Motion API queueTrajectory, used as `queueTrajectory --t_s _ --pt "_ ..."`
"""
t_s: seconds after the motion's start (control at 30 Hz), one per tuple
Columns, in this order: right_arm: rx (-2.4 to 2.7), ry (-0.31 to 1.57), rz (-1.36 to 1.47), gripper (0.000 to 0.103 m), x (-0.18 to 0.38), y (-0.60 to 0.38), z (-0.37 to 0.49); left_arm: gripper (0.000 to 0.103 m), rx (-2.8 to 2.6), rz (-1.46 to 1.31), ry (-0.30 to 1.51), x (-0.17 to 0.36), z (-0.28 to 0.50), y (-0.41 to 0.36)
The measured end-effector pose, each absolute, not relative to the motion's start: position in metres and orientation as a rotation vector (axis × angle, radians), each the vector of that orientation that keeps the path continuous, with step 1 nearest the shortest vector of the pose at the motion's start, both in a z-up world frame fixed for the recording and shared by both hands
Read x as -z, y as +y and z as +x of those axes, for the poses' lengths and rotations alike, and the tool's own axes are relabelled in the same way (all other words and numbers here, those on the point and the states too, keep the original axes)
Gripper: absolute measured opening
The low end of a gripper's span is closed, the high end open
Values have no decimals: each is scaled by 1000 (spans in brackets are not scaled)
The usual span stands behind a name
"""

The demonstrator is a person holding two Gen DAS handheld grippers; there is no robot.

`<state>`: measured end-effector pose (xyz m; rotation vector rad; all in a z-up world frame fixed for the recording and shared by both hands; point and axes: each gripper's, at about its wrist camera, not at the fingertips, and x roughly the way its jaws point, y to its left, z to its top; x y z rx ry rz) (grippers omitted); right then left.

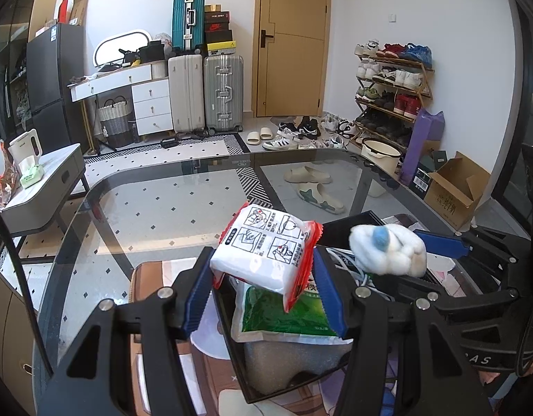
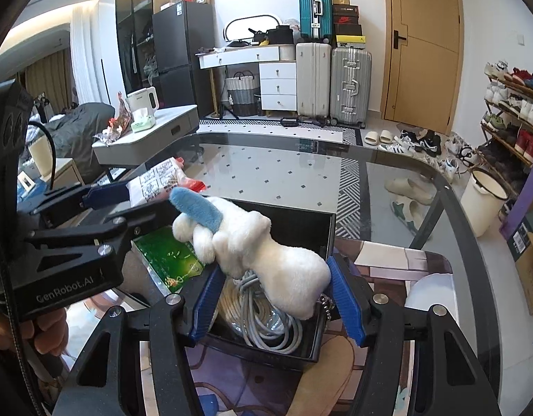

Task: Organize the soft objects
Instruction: 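Carry the packet and plush toy over the black box with both grippers, then lower the packet and plush toy into the box and open both grippers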

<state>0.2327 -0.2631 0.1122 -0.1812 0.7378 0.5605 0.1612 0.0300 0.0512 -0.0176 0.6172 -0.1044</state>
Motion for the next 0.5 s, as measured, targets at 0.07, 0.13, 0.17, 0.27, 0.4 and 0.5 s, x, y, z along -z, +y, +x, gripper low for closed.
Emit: queueTrajectory --t_s 0.07,0.13,0.17,0.27,0.4,0.5 --pt "-565 741 -185 61 -112 -263 231 55 105 -19 615 -51 161 31" --pt "-579 745 -178 61 -114 -265 228 55 107 -21 613 -52 163 32" --pt "-591 747 -167 61 -116 -266 227 55 106 -22 611 -52 162 33" --pt "-626 768 -143 61 -117 -266 223 56 106 -28 607 -52 161 36" --pt "-633 798 -135 61 -113 -263 223 56 101 -34 603 -53 161 39" --pt "-609 824 -147 61 -106 -260 229 56 100 -39 601 -53 160 40"
